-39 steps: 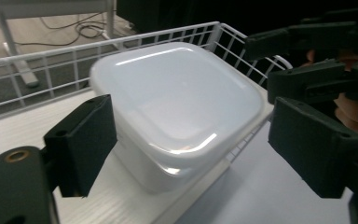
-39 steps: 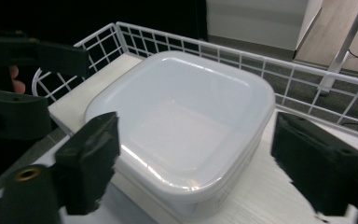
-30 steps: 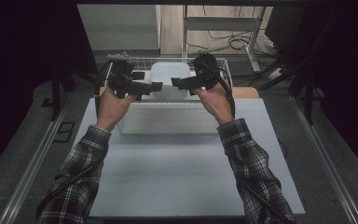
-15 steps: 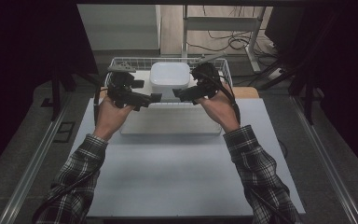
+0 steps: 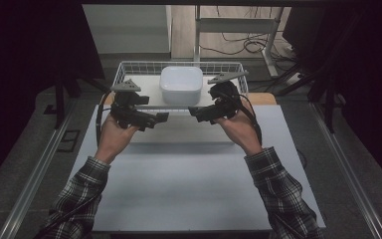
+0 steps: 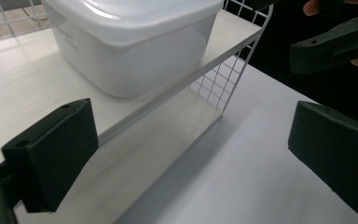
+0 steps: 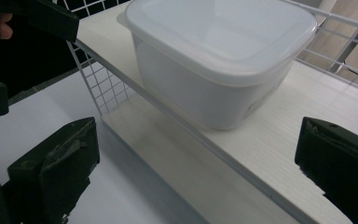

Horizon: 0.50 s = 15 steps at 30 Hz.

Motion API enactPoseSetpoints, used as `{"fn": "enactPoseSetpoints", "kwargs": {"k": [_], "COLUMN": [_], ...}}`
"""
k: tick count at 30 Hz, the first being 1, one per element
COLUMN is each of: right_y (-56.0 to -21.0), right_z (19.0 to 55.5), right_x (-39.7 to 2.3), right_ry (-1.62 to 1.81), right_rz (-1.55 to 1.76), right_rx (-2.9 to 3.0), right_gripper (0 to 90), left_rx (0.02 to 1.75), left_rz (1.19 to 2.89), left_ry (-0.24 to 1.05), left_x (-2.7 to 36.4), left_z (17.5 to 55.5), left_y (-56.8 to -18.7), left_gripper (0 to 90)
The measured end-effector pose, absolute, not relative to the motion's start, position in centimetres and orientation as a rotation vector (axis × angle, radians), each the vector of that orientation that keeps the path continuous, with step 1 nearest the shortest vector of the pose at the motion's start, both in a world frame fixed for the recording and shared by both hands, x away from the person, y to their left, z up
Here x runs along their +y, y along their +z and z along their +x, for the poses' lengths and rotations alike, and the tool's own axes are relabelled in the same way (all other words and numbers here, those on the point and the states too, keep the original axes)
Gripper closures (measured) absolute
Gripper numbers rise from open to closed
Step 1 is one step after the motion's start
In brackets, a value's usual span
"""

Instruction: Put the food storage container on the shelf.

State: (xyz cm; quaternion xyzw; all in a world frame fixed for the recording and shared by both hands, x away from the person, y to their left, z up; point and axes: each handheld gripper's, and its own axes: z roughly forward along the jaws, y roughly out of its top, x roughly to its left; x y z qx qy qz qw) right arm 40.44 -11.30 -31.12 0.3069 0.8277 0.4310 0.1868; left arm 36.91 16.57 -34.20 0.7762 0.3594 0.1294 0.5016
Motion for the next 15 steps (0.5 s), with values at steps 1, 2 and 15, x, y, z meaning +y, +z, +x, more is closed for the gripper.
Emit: {"fn": "enactPoseSetpoints", "kwargs": {"k": [1,2,15], "right_y": [-31.3,-31.6,-33.4], "right_z": [40.3,40.1,38.6], "right_x": [-11.4,-11.7,-12.8], "right_ry": [1.219,1.225,1.254], "right_rz": [0.867,0.861,0.853], "right_rx": [2.327,2.333,2.344], "right_gripper": [0.0,0.0,0.1], "left_rx": [0.871,0.874,0.85], "left_rz": [1.877,1.883,1.896], "left_ry": [0.308,0.309,0.289], "left_x": [16.6,16.5,16.1], "left_z": [36.8,36.6,35.3], "left_y": [-34.4,-34.9,-36.7], "left_gripper": [0.6,0.1,0.0]}}
